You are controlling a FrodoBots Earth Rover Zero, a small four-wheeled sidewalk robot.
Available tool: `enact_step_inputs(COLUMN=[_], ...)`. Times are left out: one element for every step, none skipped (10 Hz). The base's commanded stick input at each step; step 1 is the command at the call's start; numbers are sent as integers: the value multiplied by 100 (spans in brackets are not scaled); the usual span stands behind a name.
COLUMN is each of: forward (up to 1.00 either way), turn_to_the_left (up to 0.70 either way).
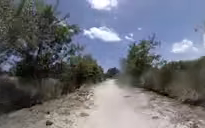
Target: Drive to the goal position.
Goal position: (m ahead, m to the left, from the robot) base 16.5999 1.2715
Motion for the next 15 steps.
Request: enact_step_inputs(forward=[85, 85, 85, 85, 85, 85, 85, 85, 85, 85, 85, 85, 85, 85, 85], turn_to_the_left=[0, 0, 0, 0, 0, 0, 0, 0, 0, 0, 0, 0, 0, 0, 0])
